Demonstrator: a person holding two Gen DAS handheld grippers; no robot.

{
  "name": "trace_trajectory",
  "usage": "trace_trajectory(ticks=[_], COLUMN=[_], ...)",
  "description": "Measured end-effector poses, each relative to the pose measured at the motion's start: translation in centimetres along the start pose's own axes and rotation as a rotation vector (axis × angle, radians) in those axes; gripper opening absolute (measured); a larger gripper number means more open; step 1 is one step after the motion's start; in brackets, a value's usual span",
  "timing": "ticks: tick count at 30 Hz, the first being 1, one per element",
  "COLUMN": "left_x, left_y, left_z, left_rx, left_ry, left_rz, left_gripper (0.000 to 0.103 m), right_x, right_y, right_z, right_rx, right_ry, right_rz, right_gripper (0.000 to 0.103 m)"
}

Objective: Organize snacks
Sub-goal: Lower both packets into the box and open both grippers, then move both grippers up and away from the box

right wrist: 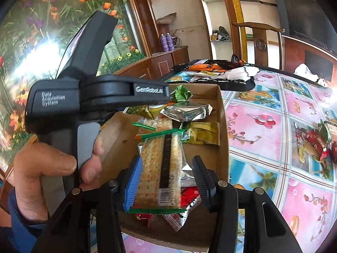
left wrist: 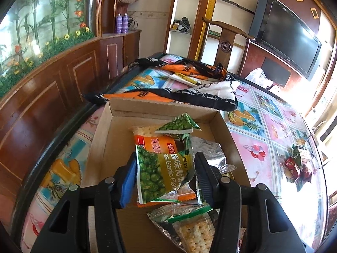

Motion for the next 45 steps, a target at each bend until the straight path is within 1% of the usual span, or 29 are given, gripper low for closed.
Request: trace_trajectory(ticks=[5, 16, 19, 21, 24, 45], left_x=[-0.2, -0.3, -0.3, -0.2, -0.2, -0.2], left_y=[-0.7, -1.6, -1.8, -1.9, -2.1, -2.9], left_z=[0.5, 0.9, 1.1, 1.2, 1.3, 1.7], left_rx=[-0.031, -0.090, -0.105, -0.111, -0.127, -0.173], left_ry=[0.032, 0.061, 0.076, 0.080, 0.089, 0.107], left_rz=[0.049, 0.115, 0.135, 0.145, 0.157, 0.209], left_gripper=[0.058, 0.059, 0.060, 0.062, 0.063, 0.064], right_x=[-0.2, -0.5, -0.5, -0.5, -0.5, -0.5], right_y=[-0.4, -0.9, -1.1, -1.1, -1.3, -2.4], right_z=[0.3, 1.4, 1.8, 2.0, 2.2, 4.0], right_rx=[0.001, 0.013, 0.016, 0.019, 0.020, 0.038], right_ry=[0.010, 0.032, 0.039, 0.043, 0.050, 0.085], right_rz=[0.010, 0.025, 0.027, 0.028, 0.030, 0.043], right_gripper=[0.054, 0.054, 0.054, 0.054, 0.054, 0.054])
Point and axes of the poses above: each gripper's, at about its wrist camera, not at the fingertips, and y roughly the way its jaws point, z to its right, x to its underside, the point moved 4 cm from there along y, roughly the way its jaws point, and after that the axes turned 4 degrees about -x, right-handed, at the moved point
